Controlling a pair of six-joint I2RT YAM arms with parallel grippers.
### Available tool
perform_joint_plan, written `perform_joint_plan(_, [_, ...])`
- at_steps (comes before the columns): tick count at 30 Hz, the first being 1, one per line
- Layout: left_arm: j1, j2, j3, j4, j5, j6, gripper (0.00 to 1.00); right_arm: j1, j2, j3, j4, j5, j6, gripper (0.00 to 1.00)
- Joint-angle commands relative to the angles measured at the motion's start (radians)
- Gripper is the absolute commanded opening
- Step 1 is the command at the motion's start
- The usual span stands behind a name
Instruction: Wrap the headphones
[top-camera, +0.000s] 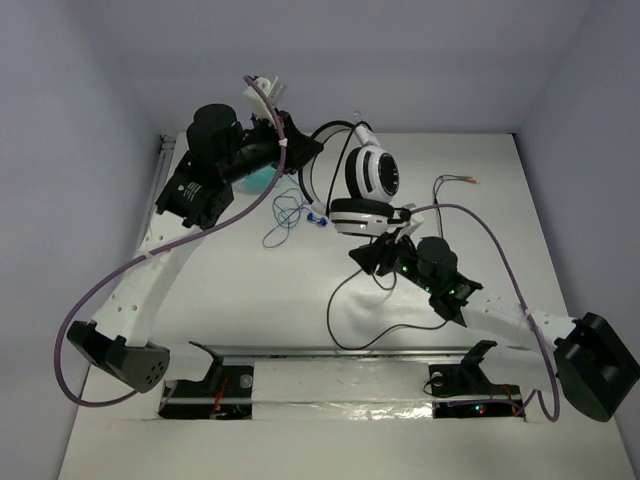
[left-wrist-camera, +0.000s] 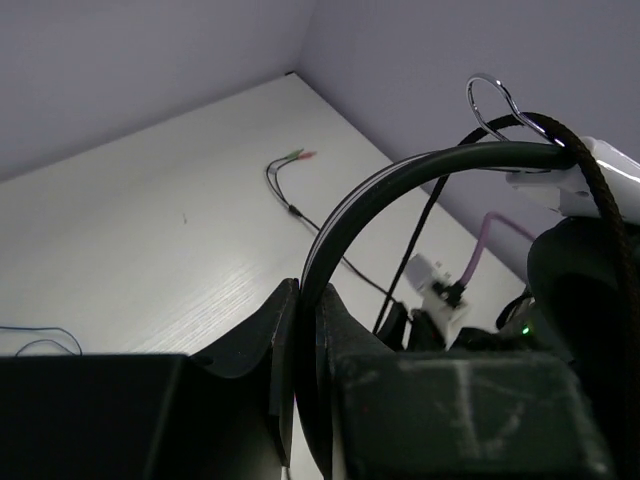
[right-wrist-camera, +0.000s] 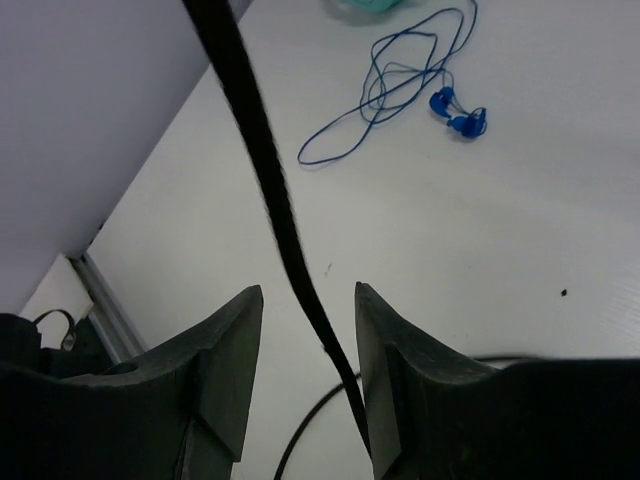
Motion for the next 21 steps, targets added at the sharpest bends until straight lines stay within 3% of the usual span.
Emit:
perform_joint_plan(1, [0.01, 0.018, 0.098, 0.06, -0.024, -0.131, 0.0, -0.005, 0.057, -0.007, 0.21, -0.098, 0.037, 0.48])
perform_joint_plan(10, [0.022, 0.055, 0.111, 0.16, -0.174, -0.328, 0.0, -0.005, 0.219, -0.02, 0.343, -0.168, 0.128, 0.51])
perform_joint_plan(14, [0.022, 0.087, 0.131, 0.191, -0.223, -0.376, 0.0, 0.05, 0.306, 0.003, 0.382, -0.207, 0.131, 0.5])
perform_joint_plan(21, [0.022, 0.104, 0.17, 0.172, -0.432, -0.329, 0.0, 0.142, 0.386, -0.051, 0.521, -0.271, 0.187, 0.45])
